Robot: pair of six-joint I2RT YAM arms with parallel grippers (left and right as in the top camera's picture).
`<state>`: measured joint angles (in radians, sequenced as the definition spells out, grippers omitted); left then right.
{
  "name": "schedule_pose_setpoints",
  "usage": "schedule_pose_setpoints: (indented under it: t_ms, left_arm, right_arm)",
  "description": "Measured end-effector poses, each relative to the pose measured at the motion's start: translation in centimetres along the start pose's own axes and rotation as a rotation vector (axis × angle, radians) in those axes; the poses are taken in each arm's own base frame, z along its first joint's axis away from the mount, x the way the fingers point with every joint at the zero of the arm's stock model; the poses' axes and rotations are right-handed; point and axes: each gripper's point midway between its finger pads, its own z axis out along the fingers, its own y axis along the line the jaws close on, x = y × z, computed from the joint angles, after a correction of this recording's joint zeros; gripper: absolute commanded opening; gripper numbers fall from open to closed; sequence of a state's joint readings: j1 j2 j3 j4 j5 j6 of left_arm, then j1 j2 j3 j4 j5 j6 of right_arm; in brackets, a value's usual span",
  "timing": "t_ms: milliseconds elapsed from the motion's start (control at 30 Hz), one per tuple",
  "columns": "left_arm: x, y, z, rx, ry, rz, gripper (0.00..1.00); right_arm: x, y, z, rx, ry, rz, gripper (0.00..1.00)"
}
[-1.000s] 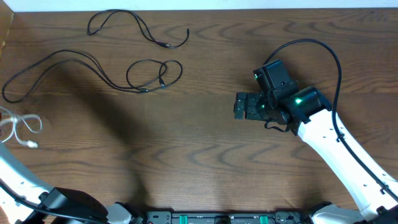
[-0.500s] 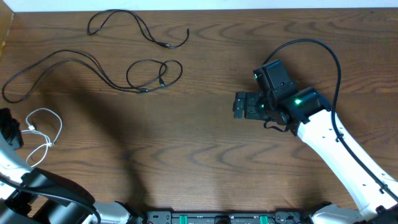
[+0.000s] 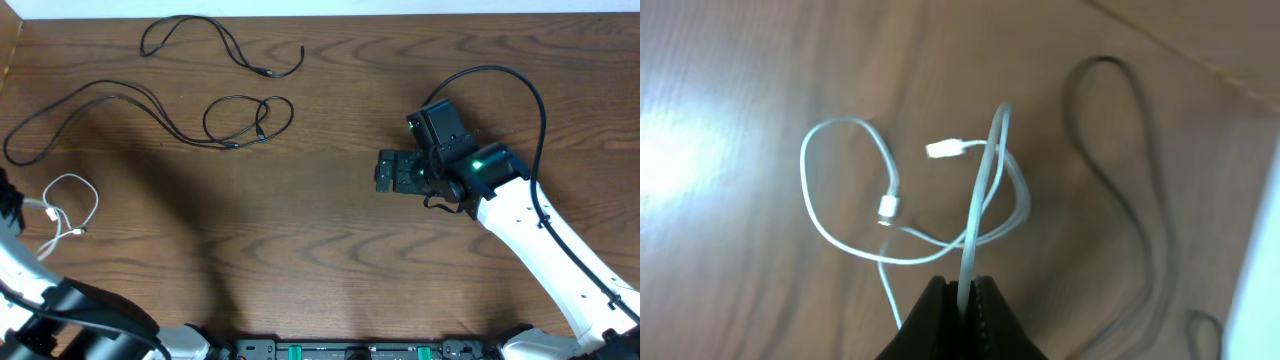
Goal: Untangle cables
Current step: 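Lower the white cable at the left edge and open the left gripper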
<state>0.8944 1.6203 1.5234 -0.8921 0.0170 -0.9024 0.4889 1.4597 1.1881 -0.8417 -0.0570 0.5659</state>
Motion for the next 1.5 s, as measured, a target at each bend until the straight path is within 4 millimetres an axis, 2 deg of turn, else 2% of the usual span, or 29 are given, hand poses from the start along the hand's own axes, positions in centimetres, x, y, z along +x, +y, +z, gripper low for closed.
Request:
schedule_pose_setpoints:
  t_ms: [133,333,600,733,967,1033,1100,1267,1433,1500]
  left_arm:
    - [-0.3,-1.1,-1.9,0.075,-0.021,0.032,0.07]
    - [-0.8,-0.9,-4.7,0.107,-0.077,0.043,0.07]
    - [-0.8,-0.7,-4.9,0.1,-0.078,0.042,0.07]
    - [-0.6,-0.6,-3.5,0.071,-0.06,0.046,0.07]
    - [1.3,-0.7,0.5,0.003,0.028,0.08,0.08]
    - [1.7,-0.4,1.2,-0.017,0.049,0.098,0.09]
    - [2.0,-0.1,1.6,-0.034,0.063,0.106,0.17]
    - [2.5,0.6,3.0,-0.075,0.094,0.126,0.17]
    - [3.6,2.1,5.1,-0.158,0.154,0.13,0.17]
    - [4.0,2.6,5.7,-0.186,0.175,0.131,0.28]
  right_arm:
    - [-0.2,0.1,0.0,-0.004,-0.007,0.0,0.99]
    - [-0.5,0.3,0.0,-0.012,-0.019,-0.001,0.99]
    - [-0.5,0.3,0.0,-0.013,-0.02,-0.001,0.99]
    - [-0.5,0.3,0.0,-0.013,-0.02,-0.001,0.99]
    - [-0.4,0.3,0.0,-0.012,-0.016,-0.001,0.99]
    - [-0.3,0.2,0.0,-0.011,-0.012,-0.001,0.99]
    - [-0.3,0.3,0.0,-0.013,-0.01,-0.001,0.99]
    - [-0.2,0.5,0.0,-0.023,-0.006,-0.001,0.99]
    - [-0.1,0.6,0.0,-0.029,-0.002,-0.001,0.99]
    - [-0.1,0.6,0.0,-0.031,-0.001,-0.001,0.99]
